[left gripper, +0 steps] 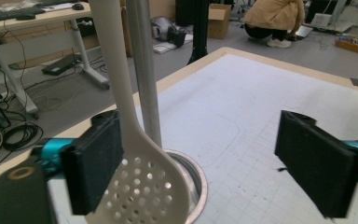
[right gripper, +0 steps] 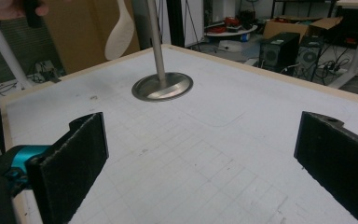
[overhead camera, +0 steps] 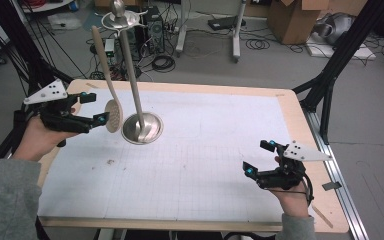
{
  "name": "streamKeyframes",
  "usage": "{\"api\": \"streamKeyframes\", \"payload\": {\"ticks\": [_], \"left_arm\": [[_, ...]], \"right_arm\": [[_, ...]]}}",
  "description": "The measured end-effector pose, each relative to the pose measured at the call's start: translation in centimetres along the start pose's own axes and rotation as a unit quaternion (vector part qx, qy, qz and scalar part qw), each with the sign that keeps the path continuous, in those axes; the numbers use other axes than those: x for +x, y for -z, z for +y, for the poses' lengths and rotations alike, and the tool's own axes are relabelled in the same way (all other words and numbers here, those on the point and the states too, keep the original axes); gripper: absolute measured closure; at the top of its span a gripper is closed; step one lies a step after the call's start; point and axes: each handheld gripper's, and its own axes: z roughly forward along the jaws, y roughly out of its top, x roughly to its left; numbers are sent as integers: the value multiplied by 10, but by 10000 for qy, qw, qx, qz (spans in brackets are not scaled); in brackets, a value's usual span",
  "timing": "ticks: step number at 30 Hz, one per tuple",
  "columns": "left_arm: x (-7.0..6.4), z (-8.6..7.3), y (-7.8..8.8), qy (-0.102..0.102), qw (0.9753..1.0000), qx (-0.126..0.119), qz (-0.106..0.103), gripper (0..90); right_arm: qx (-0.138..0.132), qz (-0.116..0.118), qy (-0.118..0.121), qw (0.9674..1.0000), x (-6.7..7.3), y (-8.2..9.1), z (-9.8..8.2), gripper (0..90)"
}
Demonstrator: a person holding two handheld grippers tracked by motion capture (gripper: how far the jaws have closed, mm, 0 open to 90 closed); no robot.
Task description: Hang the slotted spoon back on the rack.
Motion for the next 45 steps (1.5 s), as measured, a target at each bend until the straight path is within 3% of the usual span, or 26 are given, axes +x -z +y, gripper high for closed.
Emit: {"api": "streamKeyframes", "payload": {"ticks": [7, 12, 21, 32, 42, 45], "left_arm": [[-15, -17, 5, -49, 9995, -199, -239, 122], [-23, -28, 8, -15, 9990, -340, -278, 122], [-35, -43, 13, -24, 9980, -610, -173, 122], [-59, -66, 14, -205, 9978, -615, -104, 122], [-62, -83, 28, -84, 9964, -790, 280, 122], [-61, -85, 32, -118, 9966, -684, 440, 121]], "right_arm": [[35, 7, 56, 10000, 0, -4, 1, 17], [52, 17, 67, 10000, 2, -6, 1, 17], [67, 0, 61, 10000, 3, -7, 1, 17], [70, -6, 94, 9999, 4, -10, 1, 17], [49, -36, 89, 9999, 5, -11, 1, 17], [17, -33, 75, 10000, 4, -12, 2, 17]]}}
